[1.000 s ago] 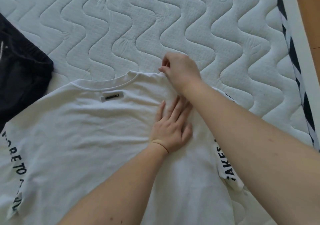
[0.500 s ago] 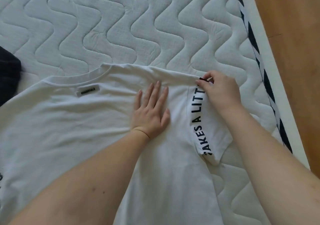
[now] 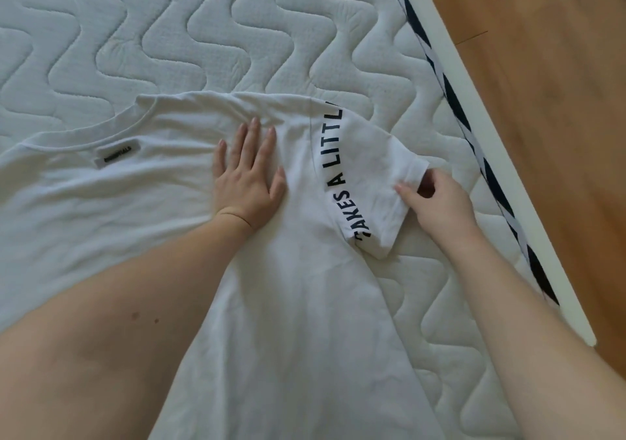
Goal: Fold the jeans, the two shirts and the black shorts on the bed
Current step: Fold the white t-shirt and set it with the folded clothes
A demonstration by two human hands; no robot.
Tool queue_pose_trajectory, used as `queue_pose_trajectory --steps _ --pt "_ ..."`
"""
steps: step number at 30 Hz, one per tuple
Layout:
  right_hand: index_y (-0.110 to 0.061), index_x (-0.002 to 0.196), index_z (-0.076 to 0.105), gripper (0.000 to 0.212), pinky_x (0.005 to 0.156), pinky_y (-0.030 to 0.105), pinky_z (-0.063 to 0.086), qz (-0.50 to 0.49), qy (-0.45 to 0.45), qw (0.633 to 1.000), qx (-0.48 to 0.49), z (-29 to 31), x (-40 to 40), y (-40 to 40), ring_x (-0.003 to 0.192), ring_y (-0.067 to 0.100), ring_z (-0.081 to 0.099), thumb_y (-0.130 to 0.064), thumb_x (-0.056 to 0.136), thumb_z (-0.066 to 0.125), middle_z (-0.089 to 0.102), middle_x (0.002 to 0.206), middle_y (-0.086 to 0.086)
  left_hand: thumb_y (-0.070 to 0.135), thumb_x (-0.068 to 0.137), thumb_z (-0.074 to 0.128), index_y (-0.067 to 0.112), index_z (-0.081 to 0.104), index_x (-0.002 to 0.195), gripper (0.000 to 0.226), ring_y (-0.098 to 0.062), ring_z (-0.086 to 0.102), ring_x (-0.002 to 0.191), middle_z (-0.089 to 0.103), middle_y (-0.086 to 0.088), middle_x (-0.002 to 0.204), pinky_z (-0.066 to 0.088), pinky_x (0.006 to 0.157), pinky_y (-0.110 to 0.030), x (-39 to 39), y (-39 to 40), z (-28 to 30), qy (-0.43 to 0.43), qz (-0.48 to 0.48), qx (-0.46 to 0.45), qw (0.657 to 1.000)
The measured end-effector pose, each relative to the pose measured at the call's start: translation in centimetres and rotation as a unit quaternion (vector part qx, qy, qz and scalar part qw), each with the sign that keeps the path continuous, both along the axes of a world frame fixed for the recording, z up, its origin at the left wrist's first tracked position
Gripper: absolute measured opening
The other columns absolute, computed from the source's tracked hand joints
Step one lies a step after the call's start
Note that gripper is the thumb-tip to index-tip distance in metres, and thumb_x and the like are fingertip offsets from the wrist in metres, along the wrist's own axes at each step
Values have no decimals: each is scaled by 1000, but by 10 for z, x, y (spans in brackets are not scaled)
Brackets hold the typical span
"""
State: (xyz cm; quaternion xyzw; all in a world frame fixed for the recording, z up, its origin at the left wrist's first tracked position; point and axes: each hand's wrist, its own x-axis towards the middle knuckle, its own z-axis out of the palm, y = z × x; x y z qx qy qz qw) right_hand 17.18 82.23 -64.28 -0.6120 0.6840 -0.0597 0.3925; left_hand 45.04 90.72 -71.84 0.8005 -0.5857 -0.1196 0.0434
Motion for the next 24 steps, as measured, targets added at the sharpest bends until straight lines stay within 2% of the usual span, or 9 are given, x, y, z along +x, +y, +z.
queue_pose_trajectory --steps 2,4,7,10,13,15,17,20,24 --pt "-17 111 59 31 87 33 50 -74 -80 994 1 -1 3 9 99 16 64 -36 88 70 68 105 -3 51 93 22 28 11 157 69 -15 0 152 2 2 166 1 122 -46 1 -1 3 -10 -3 11 1000" --pt "-20 114 55 36 94 37 53 -135 -156 978 44 -1 5 16 101 14 66 -33 86 73 69 109 -3 53 92 18 29 6 157 71 -13 -4 152 -4 4 166 -3 122 -45 2 -1 6 -8 -10 29 999" --pt "-17 110 61 32 87 38 56 -153 -195 960 132 2 5 24 95 16 69 -31 84 75 71 107 -1 55 93 20 32 -4 157 72 -9 -14 150 -15 7 164 -10 121 -42 8 -6 12 25 -25 82 996" --pt "-12 105 68 25 79 33 57 -133 -198 950 203 5 7 37 88 19 70 -25 85 75 73 104 5 51 98 39 29 -6 157 78 -11 -20 149 -21 6 163 -13 120 -42 18 -19 33 91 -23 176 980" --pt "-8 101 70 23 89 43 55 -134 -161 964 165 5 13 40 92 26 69 -24 85 74 73 100 8 56 96 45 27 0 158 82 -14 -10 151 -11 1 165 -6 122 -41 -3 -19 65 91 -35 149 984" --pt "-14 88 68 14 87 47 56 -152 -160 967 128 9 17 39 91 29 69 -28 89 68 72 96 8 61 93 46 28 2 158 85 -13 -5 152 -4 3 166 -2 121 -38 -45 -5 83 97 -115 81 985" --pt "-17 90 67 16 85 48 57 -168 -177 964 106 12 18 37 90 27 68 -32 90 64 72 95 5 63 89 50 28 4 157 90 -14 -2 152 1 4 166 0 121 -38 -94 14 91 121 -165 41 978" --pt "-15 112 63 29 90 44 55 -190 -210 955 88 14 15 37 96 21 66 -36 91 64 69 105 0 49 89 58 26 11 157 86 -17 6 152 11 2 165 8 122 -40 -143 30 81 111 -105 16 988" --pt "-14 115 59 29 90 39 54 -175 -215 960 33 12 8 40 97 18 65 -34 94 61 66 107 0 39 91 57 26 4 157 86 -16 0 152 5 2 165 4 121 -40 -158 35 63 91 -43 49 994"
